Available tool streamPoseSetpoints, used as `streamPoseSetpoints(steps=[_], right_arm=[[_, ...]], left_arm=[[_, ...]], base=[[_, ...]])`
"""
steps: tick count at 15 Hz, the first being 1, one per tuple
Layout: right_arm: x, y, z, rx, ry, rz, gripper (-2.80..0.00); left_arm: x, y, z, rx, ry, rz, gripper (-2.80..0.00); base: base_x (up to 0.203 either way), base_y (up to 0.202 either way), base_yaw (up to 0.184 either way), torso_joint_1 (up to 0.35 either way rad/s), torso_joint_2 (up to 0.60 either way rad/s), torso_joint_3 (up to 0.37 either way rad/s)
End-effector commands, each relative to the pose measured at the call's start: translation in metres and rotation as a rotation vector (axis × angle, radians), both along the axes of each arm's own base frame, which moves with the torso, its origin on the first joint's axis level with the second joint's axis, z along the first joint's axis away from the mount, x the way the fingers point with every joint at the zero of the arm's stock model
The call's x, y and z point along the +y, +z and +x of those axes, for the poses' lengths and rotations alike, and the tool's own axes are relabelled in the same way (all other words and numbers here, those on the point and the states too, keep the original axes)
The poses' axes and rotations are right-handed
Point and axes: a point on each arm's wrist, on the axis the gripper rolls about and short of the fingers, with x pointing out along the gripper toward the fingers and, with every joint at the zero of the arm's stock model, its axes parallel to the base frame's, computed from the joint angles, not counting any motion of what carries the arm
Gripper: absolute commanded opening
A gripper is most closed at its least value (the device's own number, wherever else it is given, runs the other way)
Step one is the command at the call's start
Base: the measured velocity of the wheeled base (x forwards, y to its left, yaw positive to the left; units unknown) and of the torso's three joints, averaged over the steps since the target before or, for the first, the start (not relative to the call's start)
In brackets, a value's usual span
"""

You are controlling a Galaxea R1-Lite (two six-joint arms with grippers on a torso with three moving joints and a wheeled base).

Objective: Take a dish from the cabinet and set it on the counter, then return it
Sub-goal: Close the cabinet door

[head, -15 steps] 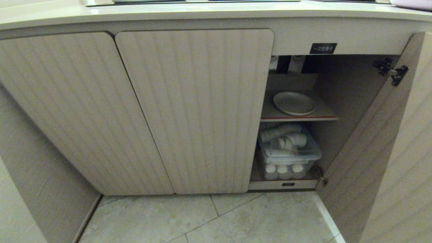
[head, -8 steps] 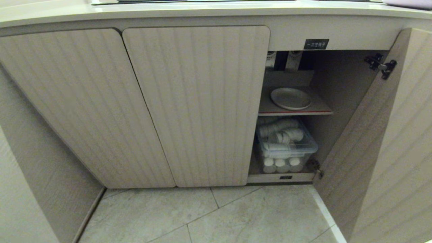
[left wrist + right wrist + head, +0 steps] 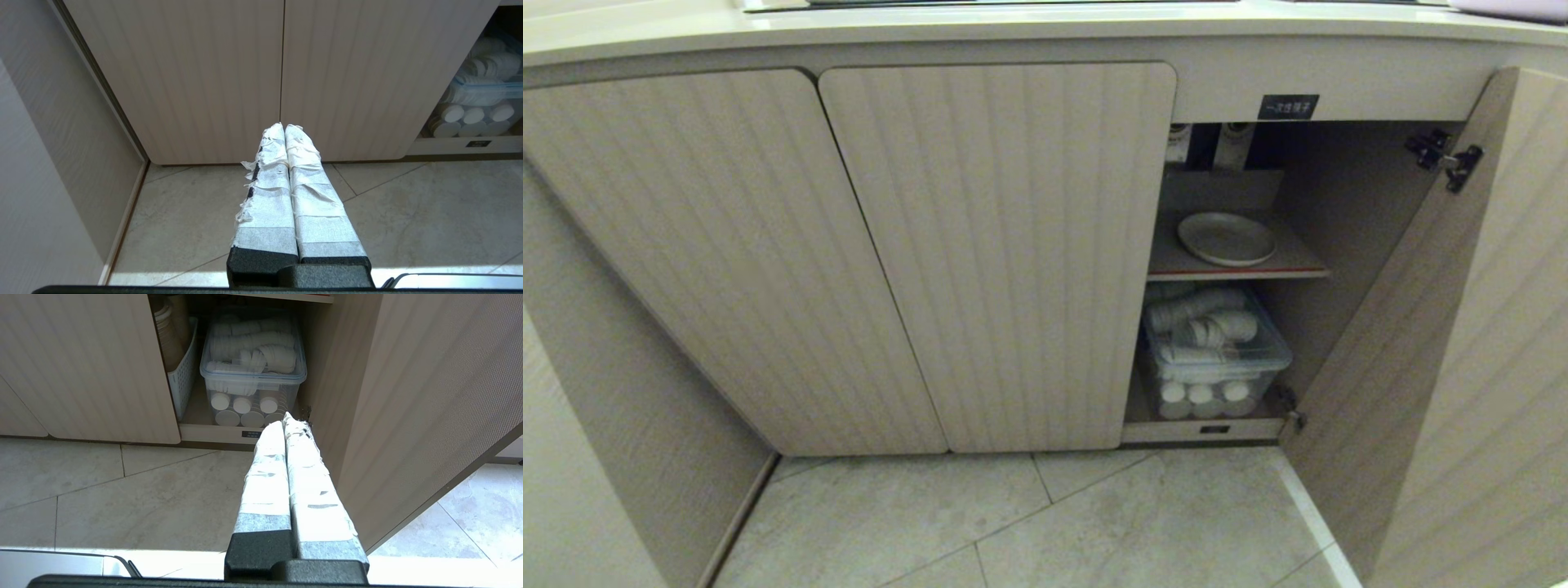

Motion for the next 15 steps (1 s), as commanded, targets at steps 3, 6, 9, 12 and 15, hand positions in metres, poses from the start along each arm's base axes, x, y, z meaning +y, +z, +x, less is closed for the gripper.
streamPoseSetpoints(steps=[3,6,9,12,15], right_arm=[[0.0,0.0,0.0001,0.001,0.0,-0.001,-2.8],[0.0,0.0,0.0001,0.001,0.0,-0.001,-2.8],[0.0,0.0,0.0001,0.001,0.0,-0.001,-2.8],[0.0,0.0,0.0001,0.001,0.0,-0.001,-2.8],[0.0,0.0,0.0001,0.001,0.0,-0.001,-2.8]], left_arm=[[0.0,0.0,0.0,0.0,0.0,0.0,-2.8],[0.0,0.0,0.0,0.0,0.0,0.0,-2.8],[0.0,0.0,0.0,0.0,0.0,0.0,-2.8],[0.0,0.0,0.0,0.0,0.0,0.0,-2.8],[0.0,0.0,0.0,0.0,0.0,0.0,-2.8]], base=[[0.0,0.0,0.0,0.0,0.0,0.0],[0.0,0.0,0.0,0.0,0.0,0.0],[0.0,0.0,0.0,0.0,0.0,0.0],[0.0,0.0,0.0,0.0,0.0,0.0],[0.003,-0.049,-0.001,0.0,0.0,-0.001]])
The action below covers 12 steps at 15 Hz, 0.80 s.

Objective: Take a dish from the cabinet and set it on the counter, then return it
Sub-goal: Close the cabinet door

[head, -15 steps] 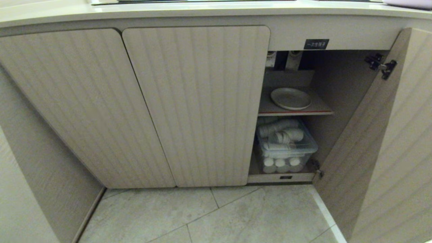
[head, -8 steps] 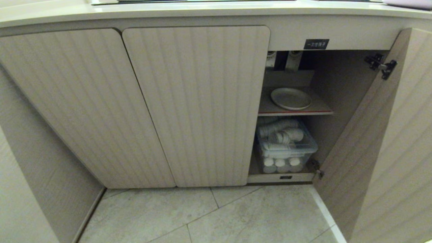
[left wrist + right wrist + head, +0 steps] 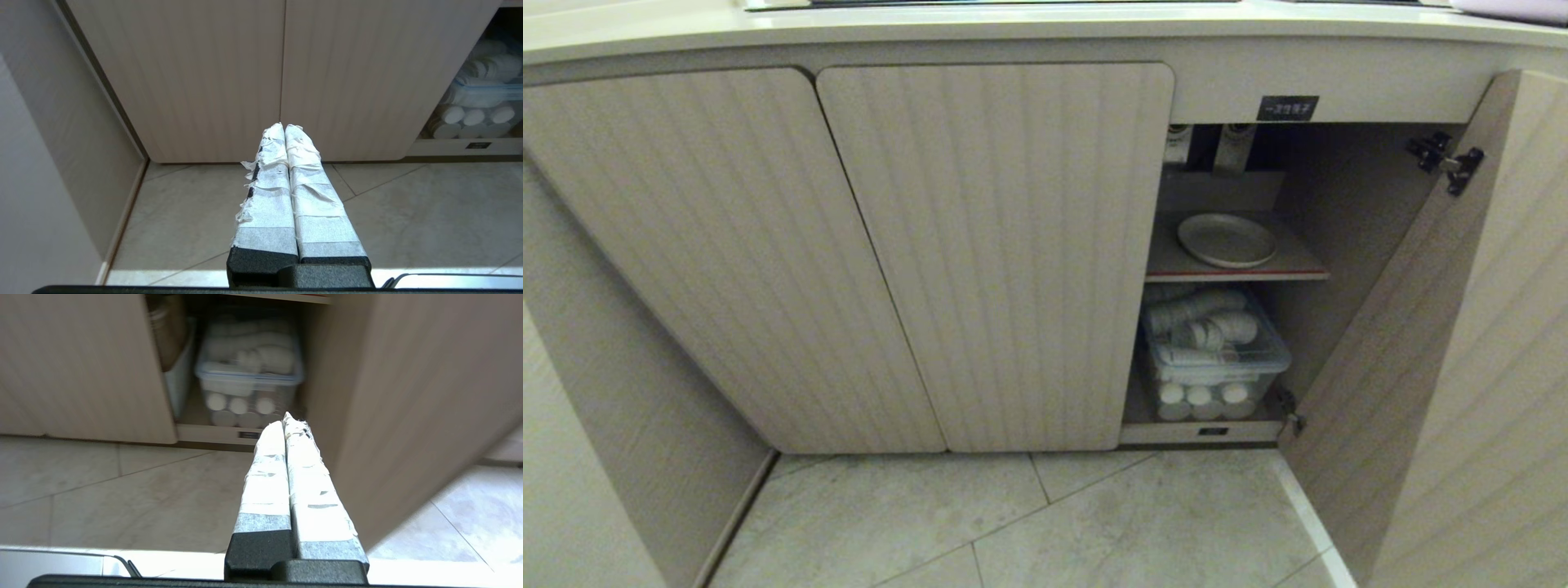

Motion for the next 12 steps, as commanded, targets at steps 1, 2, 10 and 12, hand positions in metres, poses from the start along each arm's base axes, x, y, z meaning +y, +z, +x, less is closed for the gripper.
streamPoseSetpoints(steps=[1,2,10,12], right_arm=[[0.0,0.0,0.0001,0.002,0.0,-0.001,-2.8],[0.0,0.0,0.0001,0.002,0.0,-0.001,-2.8],[0.0,0.0,0.0001,0.002,0.0,-0.001,-2.8],[0.0,0.0,0.0001,0.002,0.0,-0.001,-2.8]], left_arm=[[0.0,-0.0001,0.0,0.0,0.0,0.0,-2.8],[0.0,-0.0001,0.0,0.0,0.0,-0.001,-2.8],[0.0,-0.0001,0.0,0.0,0.0,0.0,-2.8],[0.0,-0.0001,0.0,0.0,0.0,0.0,-2.8]], base=[[0.001,-0.174,0.0,0.005,0.0,0.002],[0.0,-0.198,-0.003,0.002,0.0,0.0],[0.0,-0.196,0.001,0.001,0.0,0.004],[0.0,-0.193,0.0,0.005,0.0,0.001]])
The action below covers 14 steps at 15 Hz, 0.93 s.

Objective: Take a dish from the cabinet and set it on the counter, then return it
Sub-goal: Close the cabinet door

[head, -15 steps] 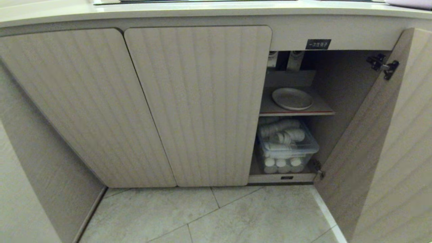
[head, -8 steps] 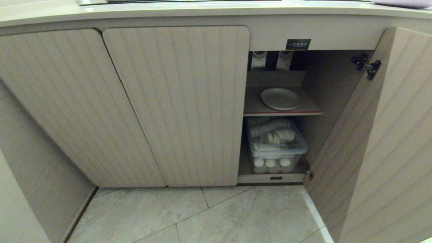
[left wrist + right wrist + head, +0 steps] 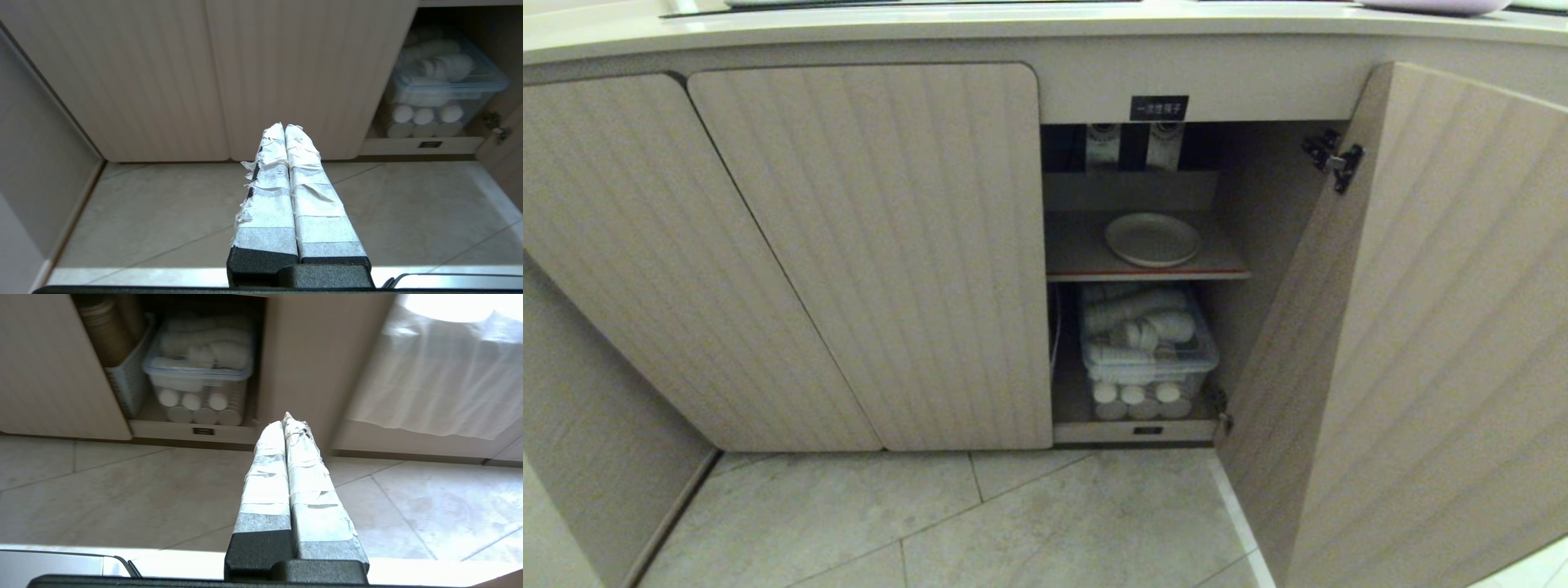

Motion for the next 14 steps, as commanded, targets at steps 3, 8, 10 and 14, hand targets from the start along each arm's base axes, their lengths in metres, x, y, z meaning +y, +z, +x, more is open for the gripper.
streamPoseSetpoints(steps=[3,8,10,14], right_arm=[[0.0,0.0,0.0001,0.001,0.001,-0.001,-2.8],[0.0,0.0,0.0001,0.001,0.001,-0.001,-2.8],[0.0,0.0,0.0001,0.001,0.001,-0.001,-2.8],[0.0,0.0,0.0001,0.001,0.001,-0.001,-2.8]], left_arm=[[0.0,0.0,0.0,-0.001,0.0,0.0,-2.8],[0.0,0.0,0.0,-0.001,0.0,0.0,-2.8],[0.0,0.0,0.0,-0.001,0.0,0.0,-2.8],[0.0,0.0,0.0,-0.001,0.0,0.0,-2.8]], base=[[0.0,-0.187,0.001,0.001,0.01,0.001],[0.0,-0.022,0.0,0.0,0.0,0.0],[0.0,0.0,0.0,0.0,0.0,0.0],[0.0,0.0,0.0,0.0,0.0,0.0]])
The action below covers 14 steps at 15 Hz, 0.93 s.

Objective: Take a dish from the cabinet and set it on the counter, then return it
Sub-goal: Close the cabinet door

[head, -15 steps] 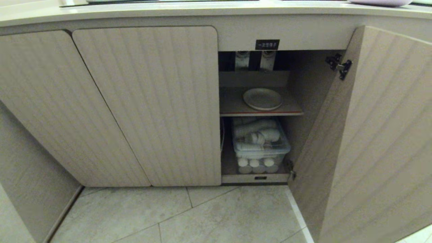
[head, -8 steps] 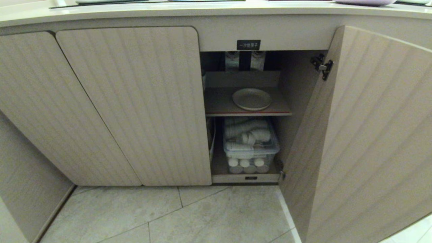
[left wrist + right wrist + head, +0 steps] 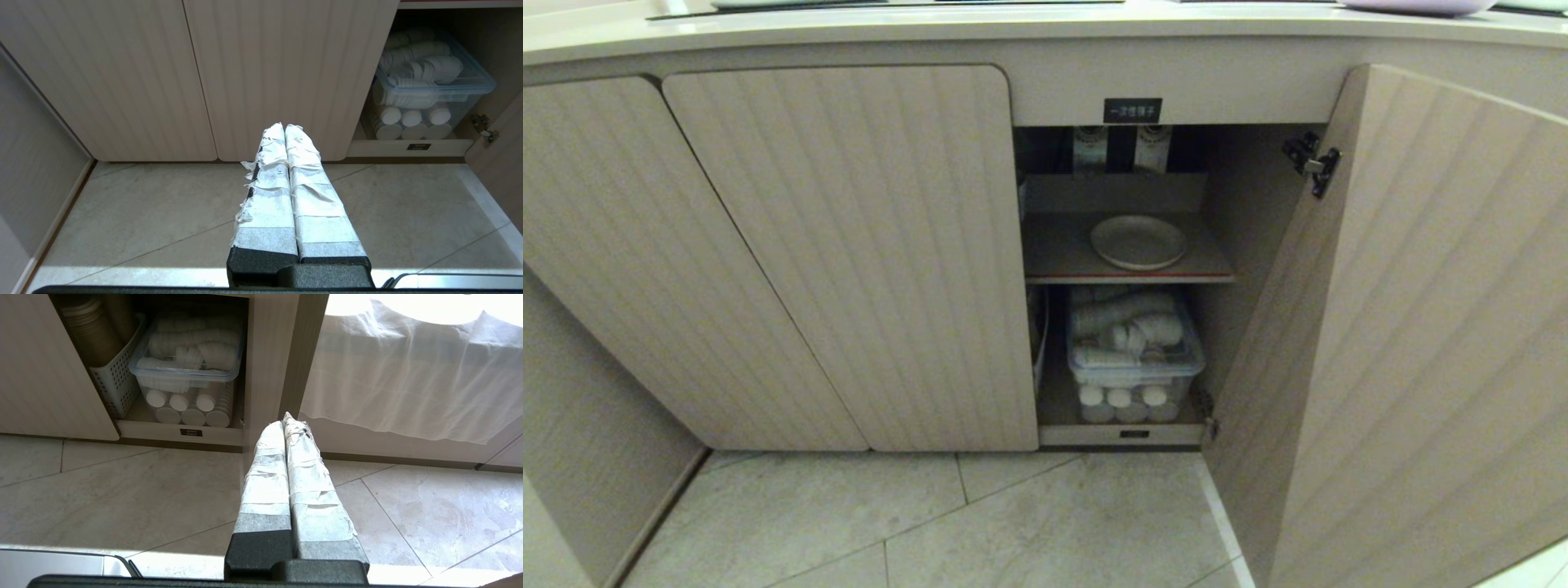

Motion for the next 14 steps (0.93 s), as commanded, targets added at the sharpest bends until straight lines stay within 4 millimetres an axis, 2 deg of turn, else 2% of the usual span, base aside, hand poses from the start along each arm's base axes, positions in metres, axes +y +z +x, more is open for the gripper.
streamPoseSetpoints(steps=[1,14], right_arm=[[0.0,0.0,0.0001,0.002,0.0,-0.001,-2.8],[-0.0001,-0.0001,0.0002,0.001,-0.004,-0.013,-2.8]], left_arm=[[0.0,0.0,0.0,0.0,0.0,0.0,-2.8],[0.0,0.0,0.0,0.0,0.0,0.0,-2.8]], base=[[0.0,0.0,0.0,0.0,0.0,0.0],[0.0,0.0,0.0,0.0,0.0,0.0]])
